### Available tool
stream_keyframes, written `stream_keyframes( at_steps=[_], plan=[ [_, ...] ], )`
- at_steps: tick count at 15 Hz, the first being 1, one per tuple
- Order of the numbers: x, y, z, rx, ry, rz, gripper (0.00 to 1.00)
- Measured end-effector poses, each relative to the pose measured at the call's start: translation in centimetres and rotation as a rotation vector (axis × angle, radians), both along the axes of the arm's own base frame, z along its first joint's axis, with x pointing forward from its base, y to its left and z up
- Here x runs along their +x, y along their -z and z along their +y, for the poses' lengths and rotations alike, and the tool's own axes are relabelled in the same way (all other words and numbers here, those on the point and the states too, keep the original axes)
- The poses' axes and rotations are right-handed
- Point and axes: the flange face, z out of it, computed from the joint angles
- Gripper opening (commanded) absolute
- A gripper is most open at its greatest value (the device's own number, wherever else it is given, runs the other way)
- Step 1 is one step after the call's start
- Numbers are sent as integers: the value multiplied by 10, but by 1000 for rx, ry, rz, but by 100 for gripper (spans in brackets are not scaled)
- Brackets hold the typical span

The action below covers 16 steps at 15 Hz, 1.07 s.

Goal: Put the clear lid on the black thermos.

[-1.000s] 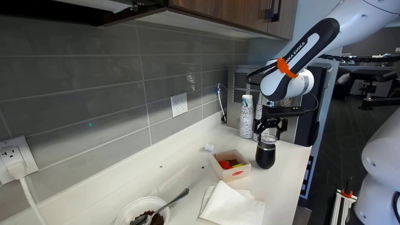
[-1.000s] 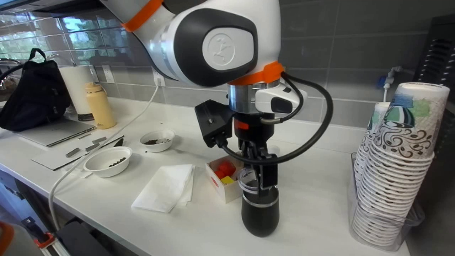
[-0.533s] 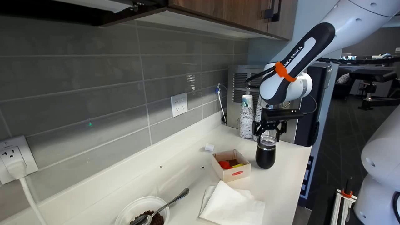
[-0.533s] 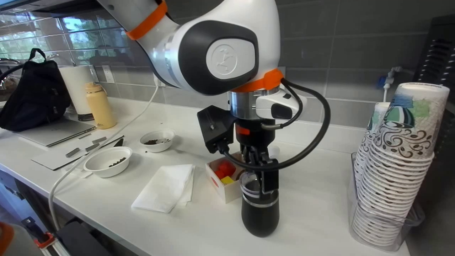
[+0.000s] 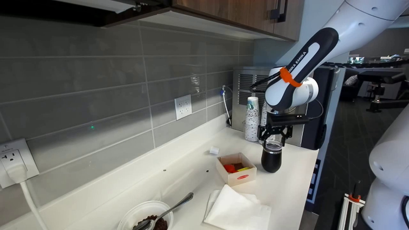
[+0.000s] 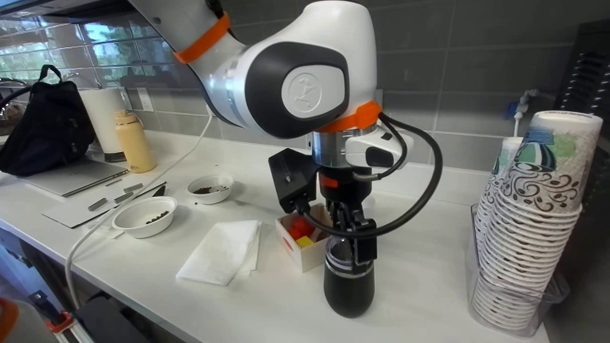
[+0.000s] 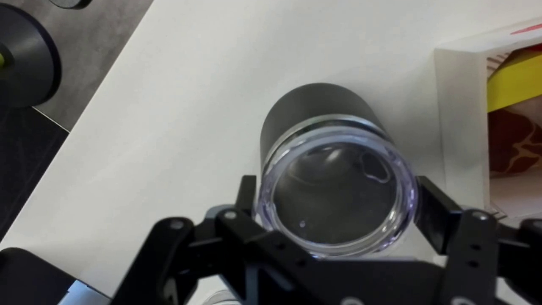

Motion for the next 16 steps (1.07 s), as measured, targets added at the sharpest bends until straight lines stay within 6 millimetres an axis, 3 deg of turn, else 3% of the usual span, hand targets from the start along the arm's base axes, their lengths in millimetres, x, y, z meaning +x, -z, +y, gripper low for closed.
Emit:
stream_keyframes(
  at_steps=[16],
  plan=[
    [4, 8, 0, -7, 0, -14, 64]
  ],
)
